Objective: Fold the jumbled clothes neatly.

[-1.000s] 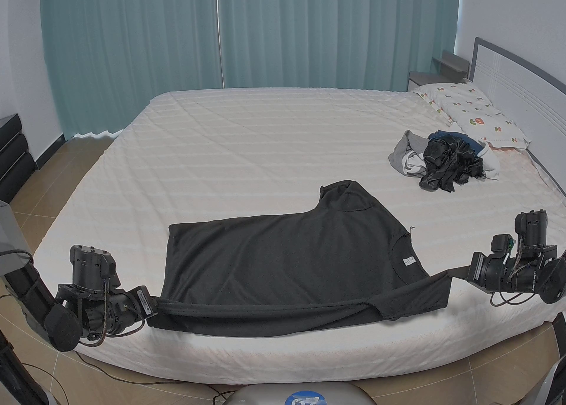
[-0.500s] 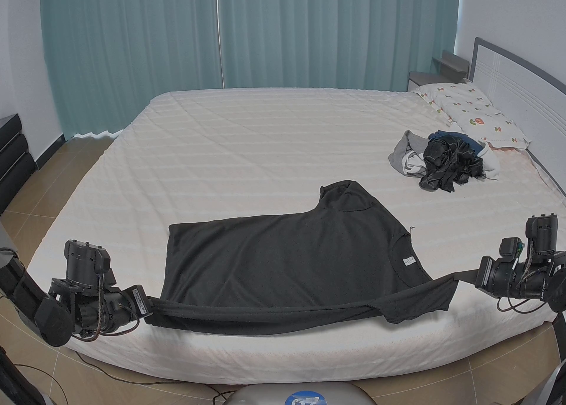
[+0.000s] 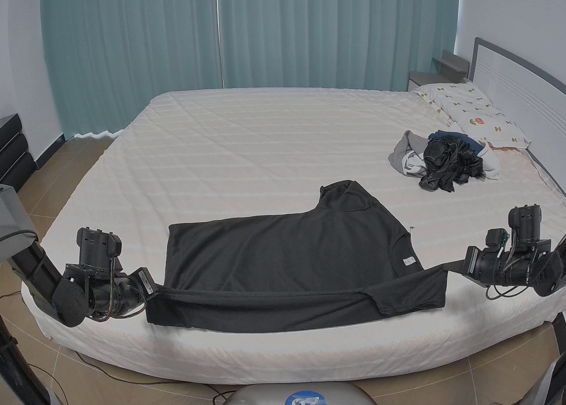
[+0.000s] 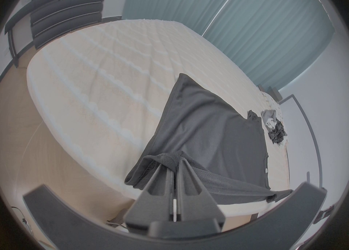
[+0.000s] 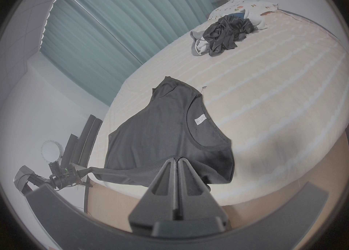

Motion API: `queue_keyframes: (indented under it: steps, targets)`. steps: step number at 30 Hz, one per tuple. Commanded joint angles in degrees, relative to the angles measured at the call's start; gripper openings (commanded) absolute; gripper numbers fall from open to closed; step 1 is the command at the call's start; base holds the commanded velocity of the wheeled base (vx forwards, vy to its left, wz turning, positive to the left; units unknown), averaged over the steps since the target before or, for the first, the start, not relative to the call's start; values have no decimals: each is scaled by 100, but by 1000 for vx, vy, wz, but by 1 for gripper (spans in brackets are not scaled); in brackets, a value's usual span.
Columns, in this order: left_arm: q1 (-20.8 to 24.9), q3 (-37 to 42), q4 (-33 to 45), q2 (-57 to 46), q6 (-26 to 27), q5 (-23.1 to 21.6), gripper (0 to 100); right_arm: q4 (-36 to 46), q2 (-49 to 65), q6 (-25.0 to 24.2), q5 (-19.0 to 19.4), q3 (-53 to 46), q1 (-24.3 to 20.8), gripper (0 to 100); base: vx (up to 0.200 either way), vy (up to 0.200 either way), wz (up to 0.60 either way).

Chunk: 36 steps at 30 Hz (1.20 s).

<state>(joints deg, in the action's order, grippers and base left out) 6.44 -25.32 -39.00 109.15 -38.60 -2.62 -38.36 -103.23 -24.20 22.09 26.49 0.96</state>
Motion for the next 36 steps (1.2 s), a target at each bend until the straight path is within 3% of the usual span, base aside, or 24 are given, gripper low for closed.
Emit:
queue_keyframes:
  steps: [1,7,12,20,30,31,32,36]
  targets:
    - [-20,-377,-11,502,-192,-2,0,-13,-839,-15,-196,418,0,0,0,0,0]
    - [-20,-650,-11,862,-201,-2,0,-136,-1235,-41,-284,612,-70,0,0,0,0]
    - [-11,-966,-3,1099,-447,16,0,-734,-1683,-76,-372,638,-149,0,0,0,0]
    - [-2,-1124,-29,1345,-456,16,0,-1578,-2193,-551,-697,629,-351,0,0,0,0]
    - [-2,-1203,-29,1477,-473,7,0,-1622,-2219,-577,-768,629,-334,0,0,0,0]
    - [-11,-1203,-29,1477,-465,16,0,-1630,-2245,-586,-776,629,-334,100,0,0,0]
    - [-11,-1212,-29,1468,-473,16,100,-1630,-2263,-595,-785,621,-334,100,0,0,0]
    - [-20,-1212,-29,1468,-482,7,100,-1683,-2281,-621,-785,603,-351,100,0,0,0]
